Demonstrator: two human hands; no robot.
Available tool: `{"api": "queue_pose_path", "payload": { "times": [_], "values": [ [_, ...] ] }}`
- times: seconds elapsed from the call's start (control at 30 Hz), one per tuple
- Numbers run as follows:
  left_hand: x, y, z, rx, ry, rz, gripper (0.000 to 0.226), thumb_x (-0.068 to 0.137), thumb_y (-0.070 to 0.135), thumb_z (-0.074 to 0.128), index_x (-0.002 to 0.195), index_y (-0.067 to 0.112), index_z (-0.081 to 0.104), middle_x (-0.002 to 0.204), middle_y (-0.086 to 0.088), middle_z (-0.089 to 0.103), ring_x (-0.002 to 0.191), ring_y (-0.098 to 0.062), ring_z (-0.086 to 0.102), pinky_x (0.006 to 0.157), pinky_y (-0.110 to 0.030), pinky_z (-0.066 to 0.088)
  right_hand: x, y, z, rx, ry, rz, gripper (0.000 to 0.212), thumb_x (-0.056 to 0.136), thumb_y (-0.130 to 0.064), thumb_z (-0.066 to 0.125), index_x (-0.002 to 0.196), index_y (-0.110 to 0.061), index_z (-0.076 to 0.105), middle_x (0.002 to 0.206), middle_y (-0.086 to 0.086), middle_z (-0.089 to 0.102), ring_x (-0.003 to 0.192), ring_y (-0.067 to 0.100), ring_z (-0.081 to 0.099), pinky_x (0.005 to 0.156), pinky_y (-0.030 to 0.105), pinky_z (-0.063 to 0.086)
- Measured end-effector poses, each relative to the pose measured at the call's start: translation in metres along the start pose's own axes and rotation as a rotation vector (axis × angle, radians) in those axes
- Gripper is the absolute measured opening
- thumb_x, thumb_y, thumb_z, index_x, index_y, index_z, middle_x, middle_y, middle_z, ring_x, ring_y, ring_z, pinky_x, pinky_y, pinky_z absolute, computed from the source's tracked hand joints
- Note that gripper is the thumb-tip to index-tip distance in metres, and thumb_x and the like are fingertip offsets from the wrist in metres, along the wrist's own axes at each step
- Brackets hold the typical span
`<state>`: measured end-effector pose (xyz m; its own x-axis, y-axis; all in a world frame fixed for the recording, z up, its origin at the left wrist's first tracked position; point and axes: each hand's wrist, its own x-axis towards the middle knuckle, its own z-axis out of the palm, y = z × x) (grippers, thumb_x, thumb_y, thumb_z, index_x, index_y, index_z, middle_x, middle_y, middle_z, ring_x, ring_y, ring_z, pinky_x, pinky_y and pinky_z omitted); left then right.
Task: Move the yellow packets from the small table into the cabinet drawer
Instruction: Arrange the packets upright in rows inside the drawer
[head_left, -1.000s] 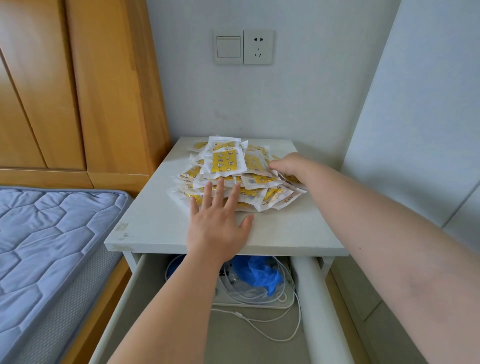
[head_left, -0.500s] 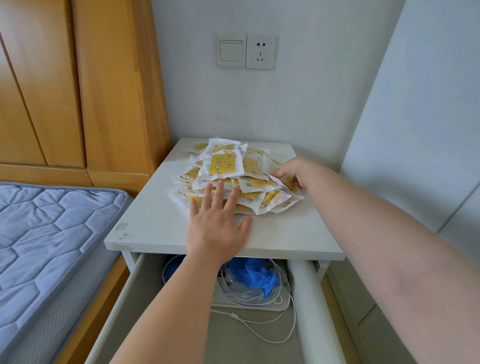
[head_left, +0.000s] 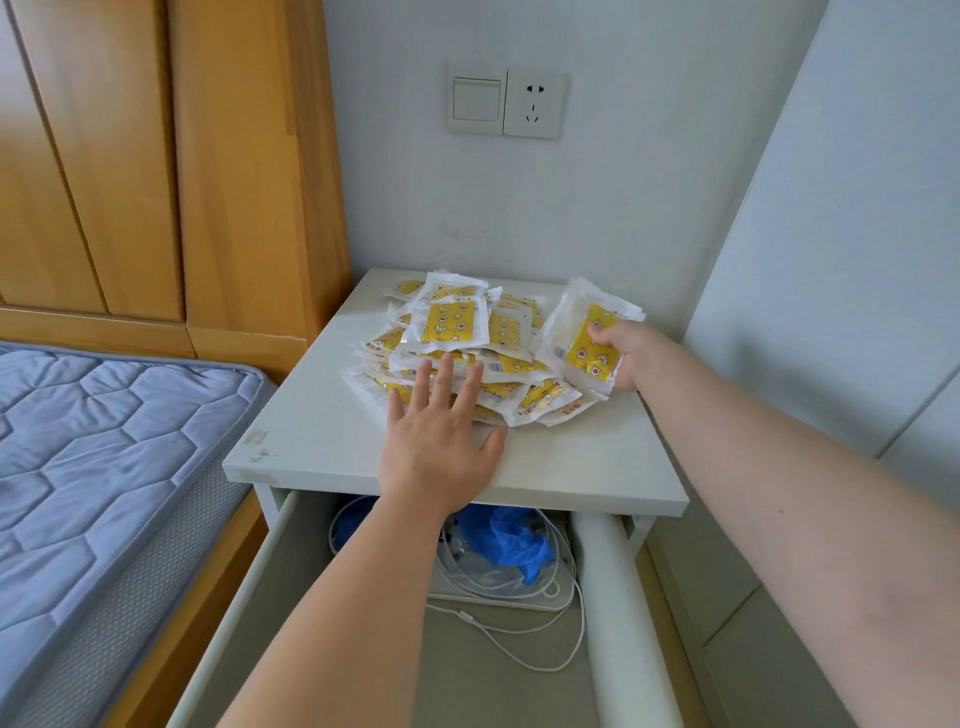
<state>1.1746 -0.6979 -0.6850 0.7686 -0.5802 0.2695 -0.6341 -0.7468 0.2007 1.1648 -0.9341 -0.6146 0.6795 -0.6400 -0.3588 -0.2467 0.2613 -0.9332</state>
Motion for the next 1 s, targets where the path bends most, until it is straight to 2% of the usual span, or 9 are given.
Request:
{"api": "queue_pose_path", "payload": {
  "times": [0.13,0.23,0.53,0.67,0.73,0.8,0.87,0.9,1.0],
  "values": [
    [-0.001,0.000,-0.002,-0.010,-0.010,0.007,0.072,0.093,0.061,0.021,0.151,0.034,-0.012,0.160,0.000,-0.015,0.147,-0.022,-0.017,0.119,-0.049,0.000,-0.021,0.021,-0.014,0.392,-0.010,-0.004,0.021,0.088,-0.013,0.065,0.108,-0.014,0.061,0.104,0.008,0.069,0.093,0.027,0.066,0.073,0.052,0.053],
    [-0.002,0.000,-0.004,-0.054,0.003,0.020,0.073,0.093,0.062,0.024,0.151,0.034,-0.009,0.160,0.001,-0.016,0.147,-0.020,-0.016,0.120,-0.047,0.001,-0.037,0.051,-0.017,0.545,-0.023,-0.069,0.030,0.081,-0.016,0.072,0.110,-0.013,0.065,0.103,0.008,0.071,0.091,0.027,0.069,0.074,0.049,0.056],
    [0.033,-0.005,-0.023,-0.120,0.219,0.026,0.049,0.102,0.034,0.023,0.150,0.027,0.024,0.161,0.003,0.008,0.148,-0.019,-0.006,0.120,-0.044,0.000,-0.030,0.062,-0.008,0.442,0.109,-0.197,0.015,0.078,-0.020,0.078,0.088,-0.015,0.067,0.092,0.006,0.072,0.088,0.029,0.070,0.083,0.054,0.054],
    [0.081,-0.013,-0.029,-0.067,0.048,-0.120,0.054,0.102,0.037,0.021,0.154,0.028,0.007,0.161,0.004,-0.002,0.147,-0.024,-0.012,0.117,-0.048,-0.002,-0.025,0.064,-0.012,0.434,0.091,-0.230,0.013,0.081,-0.021,0.075,0.091,-0.016,0.068,0.093,0.006,0.072,0.086,0.027,0.070,0.083,0.050,0.055],
    [0.095,-0.015,-0.027,0.037,-0.141,-0.112,0.051,0.101,0.036,0.024,0.151,0.026,0.017,0.160,0.003,0.006,0.147,-0.031,-0.006,0.115,-0.054,0.001,-0.024,0.064,-0.012,0.442,0.080,-0.245,0.013,0.082,-0.019,0.074,0.093,-0.015,0.068,0.093,0.006,0.072,0.086,0.026,0.070,0.082,0.050,0.055],
    [0.097,-0.013,-0.028,0.020,-0.136,-0.087,0.036,0.099,0.030,0.028,0.126,0.018,0.048,0.137,-0.005,0.040,0.135,-0.033,0.029,0.112,-0.054,0.016,-0.024,0.063,-0.011,0.430,0.076,-0.252,0.014,0.082,-0.018,0.074,0.094,-0.015,0.068,0.094,0.007,0.073,0.087,0.027,0.070,0.082,0.050,0.056],
    [0.093,-0.008,-0.034,-0.138,0.039,-0.084,0.030,0.098,0.027,0.029,0.084,0.014,0.052,0.095,-0.005,0.054,0.104,-0.030,0.052,0.104,-0.043,0.032,-0.023,0.064,-0.011,0.420,0.073,-0.251,0.017,0.081,-0.018,0.074,0.096,-0.015,0.069,0.095,0.008,0.073,0.088,0.028,0.070,0.083,0.052,0.055],
    [0.093,-0.006,-0.036,-0.167,0.108,-0.081,0.028,0.097,0.026,0.033,0.081,0.013,0.052,0.090,-0.005,0.054,0.098,-0.028,0.053,0.099,-0.039,0.035,-0.023,0.064,-0.011,0.420,0.069,-0.252,0.017,0.081,-0.017,0.074,0.097,-0.014,0.069,0.096,0.008,0.073,0.089,0.029,0.070,0.084,0.053,0.055],
    [0.100,-0.008,-0.035,-0.116,0.025,-0.139,0.037,0.094,0.032,0.050,0.126,0.015,0.051,0.129,-0.007,0.049,0.122,-0.027,0.041,0.101,-0.038,0.038,-0.023,0.064,-0.011,0.399,0.063,-0.252,0.017,0.081,-0.018,0.074,0.097,-0.015,0.069,0.097,0.008,0.073,0.090,0.028,0.070,0.084,0.053,0.054]
  ]
}}
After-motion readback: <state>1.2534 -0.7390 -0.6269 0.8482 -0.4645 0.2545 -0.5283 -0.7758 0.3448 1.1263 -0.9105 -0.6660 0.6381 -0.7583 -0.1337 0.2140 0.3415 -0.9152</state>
